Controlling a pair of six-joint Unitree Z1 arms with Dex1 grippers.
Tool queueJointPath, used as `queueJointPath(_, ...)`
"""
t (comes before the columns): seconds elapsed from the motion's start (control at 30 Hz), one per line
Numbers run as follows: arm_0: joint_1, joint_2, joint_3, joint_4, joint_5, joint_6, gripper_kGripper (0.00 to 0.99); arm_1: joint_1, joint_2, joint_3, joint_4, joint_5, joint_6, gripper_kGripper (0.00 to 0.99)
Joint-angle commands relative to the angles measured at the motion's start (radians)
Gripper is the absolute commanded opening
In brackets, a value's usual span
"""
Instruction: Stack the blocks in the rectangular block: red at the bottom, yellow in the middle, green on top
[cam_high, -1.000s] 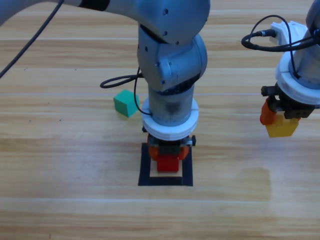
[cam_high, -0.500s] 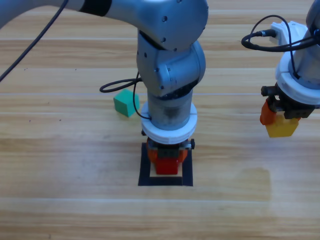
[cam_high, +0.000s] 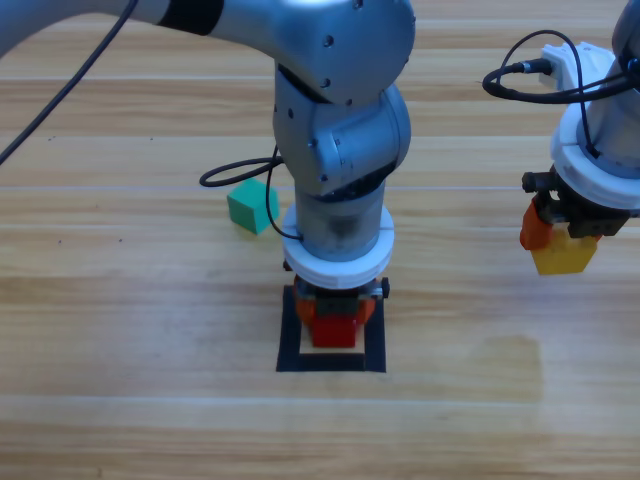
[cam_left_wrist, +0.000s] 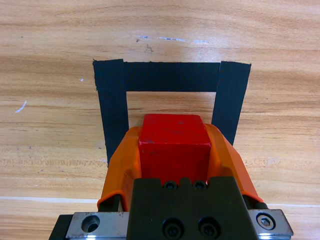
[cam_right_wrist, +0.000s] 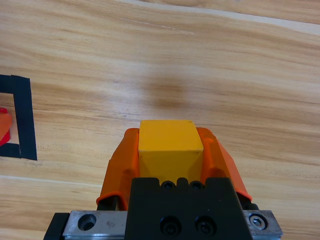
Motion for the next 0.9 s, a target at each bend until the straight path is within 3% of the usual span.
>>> queueJointPath(0.03, -0.008, 0.054, 0.033, -0.011, 0.017, -0.005, 0.002, 0.025, 0.04, 0.021, 0.012, -0.003, -0.007, 0.0)
queueJointPath(0.1, -0.008, 0.052, 0.035, -0.011, 0.017, -0.007, 0.083, 0.025, 0.04, 0.021, 0.012, -0.001, -0.006, 0.0)
queueJointPath(0.17, -0.008, 0.051, 0.032, -0.011, 0.017, -0.015, 0.236, 0.025, 0.04, 0.021, 0.012, -0.001, -0.006, 0.0)
queueJointPath(0.23, -0.008, 0.051, 0.029, -0.011, 0.016, -0.022, 0.483, 0.025, 0.042, 0.022, 0.012, -0.001, -0.004, 0.0)
queueJointPath(0.3, -0.01, 0.051, 0.027, -0.011, 0.017, -0.028, 0.666, 0.025, 0.042, 0.022, 0.01, -0.001, -0.004, 0.0)
queueJointPath(0.53, -0.01, 0.029, 0.044, -0.011, 0.019, -0.034, 0.98, 0.025, 0.042, 0.024, 0.012, 0.0, -0.001, 0.0)
queueJointPath(0.9, -0.01, -0.109, 0.001, 0.005, 0.027, -0.022, 0.99, 0.058, 0.009, -0.004, 0.056, -0.015, 0.077, 0.0)
